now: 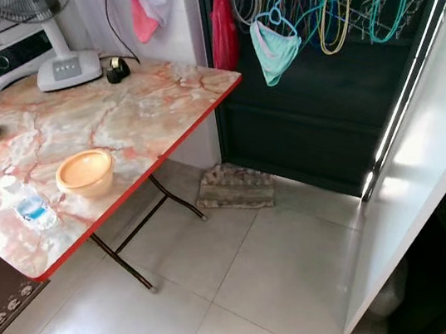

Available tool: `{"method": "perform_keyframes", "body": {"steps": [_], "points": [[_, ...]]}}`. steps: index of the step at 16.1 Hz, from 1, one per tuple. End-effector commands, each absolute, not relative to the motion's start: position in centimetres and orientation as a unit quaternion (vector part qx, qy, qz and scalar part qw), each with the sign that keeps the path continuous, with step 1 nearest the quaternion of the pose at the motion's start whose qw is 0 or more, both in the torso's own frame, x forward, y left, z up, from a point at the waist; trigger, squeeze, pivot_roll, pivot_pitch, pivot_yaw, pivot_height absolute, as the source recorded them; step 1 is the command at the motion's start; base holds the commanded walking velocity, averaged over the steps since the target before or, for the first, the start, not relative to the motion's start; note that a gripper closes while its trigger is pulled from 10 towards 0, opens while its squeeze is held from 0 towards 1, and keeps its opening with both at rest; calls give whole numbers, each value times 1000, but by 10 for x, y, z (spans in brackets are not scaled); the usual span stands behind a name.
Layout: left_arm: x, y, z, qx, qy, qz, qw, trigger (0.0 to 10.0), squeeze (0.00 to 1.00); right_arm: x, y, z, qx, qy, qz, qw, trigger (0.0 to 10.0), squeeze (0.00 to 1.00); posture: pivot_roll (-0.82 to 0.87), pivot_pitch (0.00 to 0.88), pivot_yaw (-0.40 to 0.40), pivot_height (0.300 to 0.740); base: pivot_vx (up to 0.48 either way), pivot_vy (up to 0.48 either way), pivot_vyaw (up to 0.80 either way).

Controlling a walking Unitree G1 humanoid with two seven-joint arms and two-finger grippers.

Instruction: Restocking fridge

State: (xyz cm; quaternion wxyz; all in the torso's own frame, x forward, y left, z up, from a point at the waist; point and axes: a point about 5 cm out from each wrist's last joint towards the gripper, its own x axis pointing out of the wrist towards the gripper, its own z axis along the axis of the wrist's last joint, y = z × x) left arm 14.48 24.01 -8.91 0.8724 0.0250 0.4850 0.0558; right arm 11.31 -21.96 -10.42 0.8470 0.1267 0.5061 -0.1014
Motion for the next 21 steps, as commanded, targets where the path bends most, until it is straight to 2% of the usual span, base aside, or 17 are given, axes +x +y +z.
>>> {"method": "perform_keyframes", "body": {"steps": [1,21], "points": [[144,239,-90,21,487,60,871,10000,0,112,-219,-105,133,506,-105,845,10000,0,42,0,-16,740,0,0,0],[151,244,-86,17,471,70,879,10000,0,114,-218,-104,136,503,-104,847,10000,0,63,0,-14,740,0,0,0]]}}
